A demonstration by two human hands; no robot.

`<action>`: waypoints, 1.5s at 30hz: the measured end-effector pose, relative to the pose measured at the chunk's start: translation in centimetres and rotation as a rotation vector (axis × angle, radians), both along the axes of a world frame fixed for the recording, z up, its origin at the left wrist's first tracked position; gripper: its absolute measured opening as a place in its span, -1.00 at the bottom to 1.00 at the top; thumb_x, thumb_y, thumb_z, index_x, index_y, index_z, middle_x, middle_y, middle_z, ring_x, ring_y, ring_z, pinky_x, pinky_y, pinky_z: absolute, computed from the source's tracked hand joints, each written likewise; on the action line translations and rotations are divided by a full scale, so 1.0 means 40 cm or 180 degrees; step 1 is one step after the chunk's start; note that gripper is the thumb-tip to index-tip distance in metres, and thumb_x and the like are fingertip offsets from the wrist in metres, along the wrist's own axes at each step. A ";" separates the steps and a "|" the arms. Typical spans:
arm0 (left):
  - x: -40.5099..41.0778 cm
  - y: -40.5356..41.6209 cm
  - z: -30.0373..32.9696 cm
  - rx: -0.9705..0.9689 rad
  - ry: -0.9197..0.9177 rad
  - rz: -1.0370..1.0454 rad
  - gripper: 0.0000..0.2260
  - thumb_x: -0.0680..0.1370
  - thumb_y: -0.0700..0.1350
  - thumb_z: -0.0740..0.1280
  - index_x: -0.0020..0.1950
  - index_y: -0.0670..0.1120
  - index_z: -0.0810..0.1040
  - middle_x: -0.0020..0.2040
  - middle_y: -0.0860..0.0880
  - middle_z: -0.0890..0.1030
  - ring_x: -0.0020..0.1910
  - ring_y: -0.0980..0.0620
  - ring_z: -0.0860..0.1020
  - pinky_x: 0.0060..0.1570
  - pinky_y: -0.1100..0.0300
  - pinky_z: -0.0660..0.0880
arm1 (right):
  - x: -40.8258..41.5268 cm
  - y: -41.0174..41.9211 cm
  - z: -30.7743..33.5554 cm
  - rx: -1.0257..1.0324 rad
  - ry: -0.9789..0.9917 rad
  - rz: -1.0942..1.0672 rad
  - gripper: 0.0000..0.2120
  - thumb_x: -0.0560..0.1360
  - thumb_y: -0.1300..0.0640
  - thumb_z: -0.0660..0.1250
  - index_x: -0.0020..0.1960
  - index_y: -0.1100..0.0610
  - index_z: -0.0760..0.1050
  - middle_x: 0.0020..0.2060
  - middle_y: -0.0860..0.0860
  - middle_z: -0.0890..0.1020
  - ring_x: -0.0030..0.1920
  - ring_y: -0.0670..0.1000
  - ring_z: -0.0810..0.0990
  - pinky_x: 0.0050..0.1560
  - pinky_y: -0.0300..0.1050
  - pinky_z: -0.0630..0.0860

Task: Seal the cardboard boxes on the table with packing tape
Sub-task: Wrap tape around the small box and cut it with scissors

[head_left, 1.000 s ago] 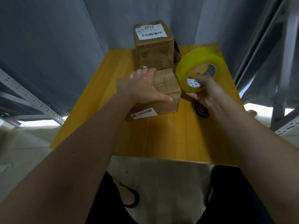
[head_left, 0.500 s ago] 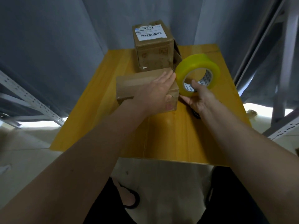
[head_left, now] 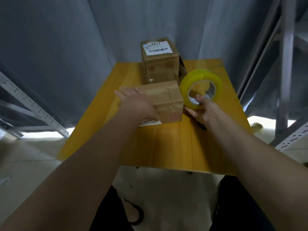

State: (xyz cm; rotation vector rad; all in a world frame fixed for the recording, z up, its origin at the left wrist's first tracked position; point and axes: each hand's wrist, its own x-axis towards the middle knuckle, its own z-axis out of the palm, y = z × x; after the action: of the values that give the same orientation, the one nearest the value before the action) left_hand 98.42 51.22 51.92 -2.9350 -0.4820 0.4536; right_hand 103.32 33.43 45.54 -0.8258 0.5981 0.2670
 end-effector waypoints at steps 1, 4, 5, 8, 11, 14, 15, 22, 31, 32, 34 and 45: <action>0.011 -0.008 0.007 0.0084 -0.0002 -0.0180 0.22 0.20 0.44 0.44 0.58 -0.19 -0.07 0.54 -0.36 -0.18 0.50 -0.41 -0.20 0.40 -0.39 -0.17 | -0.001 -0.001 0.002 -0.0012 0.0006 -0.0013 -0.82 0.55 0.24 0.34 0.13 0.21 0.43 0.21 0.21 0.56 0.02 0.20 0.61 -0.11 0.14 0.60; 0.063 -0.036 0.019 -0.0470 -0.0137 -0.0708 0.29 0.11 0.36 0.54 0.59 -0.05 -0.15 0.57 -0.17 -0.24 0.52 -0.23 -0.29 0.42 -0.27 -0.25 | -0.002 -0.006 0.009 -0.0037 -0.0060 0.0003 -0.76 0.54 0.25 0.34 0.18 0.21 0.42 0.22 0.23 0.55 0.04 0.22 0.61 -0.10 0.16 0.60; 0.076 -0.045 0.017 -0.0658 -0.0116 -0.0864 0.32 0.10 0.35 0.55 0.58 0.02 -0.22 0.58 -0.12 -0.25 0.53 -0.19 -0.29 0.41 -0.27 -0.27 | -0.003 -0.008 0.011 -0.0053 -0.0081 0.0008 -0.74 0.54 0.26 0.35 0.21 0.21 0.42 0.22 0.23 0.54 0.06 0.23 0.60 -0.13 0.16 0.60; 0.094 -0.064 -0.018 -0.0847 -0.0255 -0.1083 0.31 0.09 0.36 0.54 0.57 0.10 -0.24 0.60 -0.05 -0.12 0.55 -0.16 -0.17 0.42 -0.26 -0.27 | -0.007 -0.017 0.015 -0.0182 -0.0067 -0.0025 -0.73 0.51 0.27 0.39 0.16 0.20 0.42 0.11 0.19 0.54 -0.11 0.19 0.60 -0.24 0.10 0.59; 0.093 -0.054 -0.052 -0.0966 -0.0883 -0.1124 0.22 0.09 0.37 0.51 0.58 0.05 -0.04 0.53 -0.04 0.15 0.51 -0.14 0.06 0.49 -0.11 -0.12 | -0.010 -0.025 0.020 -0.0298 -0.0055 0.0079 -0.73 0.49 0.32 0.40 0.15 0.21 0.44 0.06 0.18 0.55 -0.15 0.15 0.59 -0.28 0.06 0.56; 0.089 -0.041 -0.054 -0.1219 -0.1140 -0.1116 0.17 0.08 0.36 0.53 0.56 0.11 0.05 0.45 -0.02 0.25 0.42 -0.11 0.17 0.46 -0.03 0.05 | -0.009 -0.023 0.034 -0.0379 -0.0009 0.0231 -0.80 0.49 0.35 0.38 0.10 0.24 0.47 0.03 0.17 0.58 -0.10 0.14 0.59 -0.27 0.05 0.55; 0.085 -0.040 -0.048 -0.1360 -0.1272 -0.1091 0.15 0.07 0.35 0.54 0.55 0.15 0.07 0.42 0.00 0.27 0.39 -0.10 0.19 0.43 -0.01 0.10 | -0.008 -0.018 0.045 -0.0369 0.0000 0.0245 -0.85 0.51 0.34 0.36 0.07 0.25 0.48 0.01 0.17 0.58 -0.11 0.15 0.59 -0.27 0.05 0.55; 0.062 -0.059 0.002 -0.3040 -0.2349 -0.0694 0.06 0.06 0.23 0.60 0.47 0.33 0.14 0.39 0.11 0.27 0.38 0.04 0.19 0.28 0.10 0.24 | 0.018 -0.012 0.199 -0.1447 -0.0688 0.0085 -0.66 0.47 0.07 0.42 0.18 0.19 0.51 -0.05 0.08 0.62 -0.24 -0.01 0.55 -0.36 -0.13 0.48; 0.049 -0.081 -0.007 -0.3718 -0.2599 -0.0449 0.09 0.10 0.22 0.60 0.53 0.18 0.12 0.39 0.05 0.23 0.42 0.08 0.27 0.34 0.21 0.28 | -0.030 0.036 0.284 -0.2396 -0.1549 0.0204 -0.79 0.42 -0.05 0.42 -0.02 0.04 0.57 -0.14 -0.03 0.66 -0.12 0.00 0.65 -0.27 -0.19 0.53; 0.049 -0.077 0.006 -0.3636 -0.2502 -0.0493 0.07 0.07 0.26 0.58 0.50 0.16 0.17 0.37 0.05 0.23 0.42 0.06 0.27 0.35 0.21 0.27 | -0.029 0.042 0.283 -0.2478 -0.1579 0.0179 -0.85 0.42 -0.05 0.41 -0.12 0.01 0.55 -0.17 -0.06 0.65 -0.10 0.02 0.65 -0.16 -0.12 0.57; 0.047 -0.078 0.035 -0.3594 -0.2501 -0.0510 -0.14 0.01 0.30 0.52 0.27 0.30 0.32 0.29 0.06 0.26 0.40 0.01 0.29 0.41 0.10 0.29 | -0.028 0.059 0.283 -0.2604 -0.1700 0.0203 -0.86 0.42 -0.05 0.40 -0.24 -0.02 0.52 -0.21 -0.07 0.65 -0.11 0.04 0.65 0.00 0.03 0.60; 0.014 -0.008 0.012 -0.4396 -0.2752 -0.0228 -0.14 0.11 0.11 0.62 0.34 -0.09 0.44 0.33 -0.11 0.46 0.20 0.01 0.56 0.19 0.04 0.53 | -0.024 0.136 0.291 -0.3296 -0.2111 0.0635 -0.78 0.41 -0.16 0.33 -0.18 -0.02 0.59 -0.10 0.03 0.69 -0.02 0.15 0.64 0.09 0.14 0.56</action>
State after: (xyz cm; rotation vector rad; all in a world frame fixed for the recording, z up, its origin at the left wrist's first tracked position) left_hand 98.99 50.91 52.39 -4.3450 -0.0635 -0.9924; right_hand 102.37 38.87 57.19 -1.8767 -0.0273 -0.1782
